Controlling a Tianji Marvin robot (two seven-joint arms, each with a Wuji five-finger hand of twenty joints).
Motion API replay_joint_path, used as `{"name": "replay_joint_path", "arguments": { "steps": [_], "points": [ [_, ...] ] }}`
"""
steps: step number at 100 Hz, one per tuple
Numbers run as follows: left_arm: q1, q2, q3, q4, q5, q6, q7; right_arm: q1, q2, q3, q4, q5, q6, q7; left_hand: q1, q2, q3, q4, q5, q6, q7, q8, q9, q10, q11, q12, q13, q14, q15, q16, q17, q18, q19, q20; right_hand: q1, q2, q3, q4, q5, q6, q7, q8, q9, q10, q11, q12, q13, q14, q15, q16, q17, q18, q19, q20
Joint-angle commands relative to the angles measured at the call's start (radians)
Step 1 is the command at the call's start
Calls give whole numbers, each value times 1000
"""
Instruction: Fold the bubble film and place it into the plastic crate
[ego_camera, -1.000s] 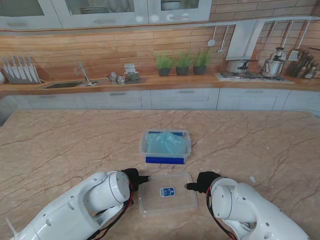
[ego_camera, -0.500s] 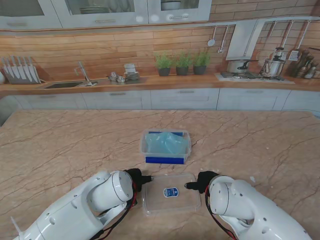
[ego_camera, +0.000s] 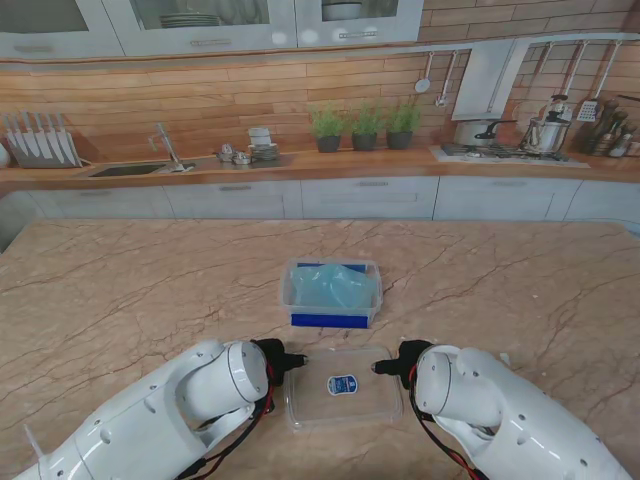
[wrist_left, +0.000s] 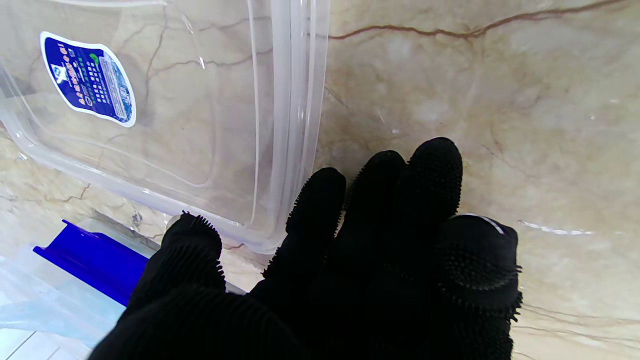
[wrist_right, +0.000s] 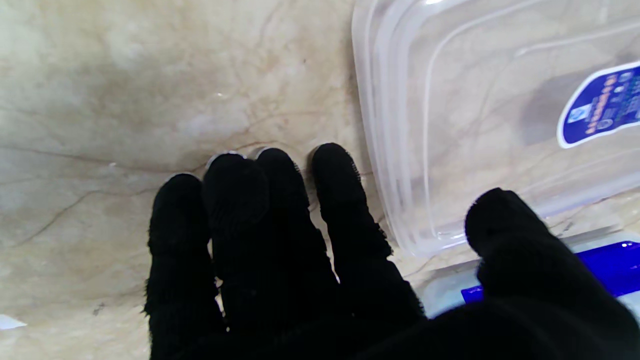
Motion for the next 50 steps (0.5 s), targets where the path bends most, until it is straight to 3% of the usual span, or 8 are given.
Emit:
{"name": "replay_joint_path", "arguments": {
  "steps": [1,50],
  "points": [
    [21,-2,17,33,-16,20,-19,-14,3,-15,35,27,7,19,-3,39,-13,34,-65,-18,-237,-133,-65,66,-132,-63,-26,51,8,14,5,-45,47,16,-19,39,-4,20,-36,-34,-337,-102,22,91,40,12,54,57,48,12,2,-60,129,41],
    [41,-9,-10,30,-43,4,-16,25,-3,-48,55,136,-20,13,6,38,-10,34,-52,-20,-251,-140,-78,65,-159,-74,-57,82,-15,20,-26,-28,17,22,-17,40,-8,21,-39,-27,-347,-117,23,92,46,15,58,53,55,12,5,-62,133,38]
  ]
}}
